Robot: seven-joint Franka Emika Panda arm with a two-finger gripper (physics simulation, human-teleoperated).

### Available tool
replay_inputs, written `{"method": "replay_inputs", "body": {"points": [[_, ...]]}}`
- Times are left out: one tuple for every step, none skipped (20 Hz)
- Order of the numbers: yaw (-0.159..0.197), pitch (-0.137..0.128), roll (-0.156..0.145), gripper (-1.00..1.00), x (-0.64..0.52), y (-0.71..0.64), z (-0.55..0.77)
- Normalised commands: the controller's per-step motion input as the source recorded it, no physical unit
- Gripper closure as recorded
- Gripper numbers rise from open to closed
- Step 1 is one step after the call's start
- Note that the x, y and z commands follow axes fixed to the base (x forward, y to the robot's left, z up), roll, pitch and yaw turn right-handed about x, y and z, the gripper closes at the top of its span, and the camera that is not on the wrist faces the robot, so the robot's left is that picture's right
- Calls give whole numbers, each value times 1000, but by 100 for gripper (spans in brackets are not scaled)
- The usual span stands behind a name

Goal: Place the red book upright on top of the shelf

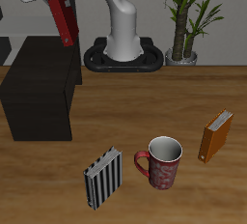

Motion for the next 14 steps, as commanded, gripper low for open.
{"method": "replay_inputs", "body": {"points": [[-110, -230, -189, 100, -26, -890, 189], [-23, 45, -21, 100, 40, -219, -88], [-19, 4, -187, 100, 33, -606, -121], [-21, 31, -15, 100, 34, -493, -151], [7, -34, -88, 100, -11, -339, -71], [-33, -27, -15, 100, -24, -364, -72], [-22, 23, 2, 100, -46, -29, -74], [-22, -25, -99, 100, -48, -409, 27], [-36, -93, -113, 100, -89, -450, 137], [-89, 16, 50, 100, -26, -365, 5], [44, -26, -56, 100, -95, -277, 42], [-46, -44, -82, 100, -11, -474, 18], [17, -42, -145, 100, 6, -477, -77], [-62, 47, 6, 100, 13, -308, -140]]}}
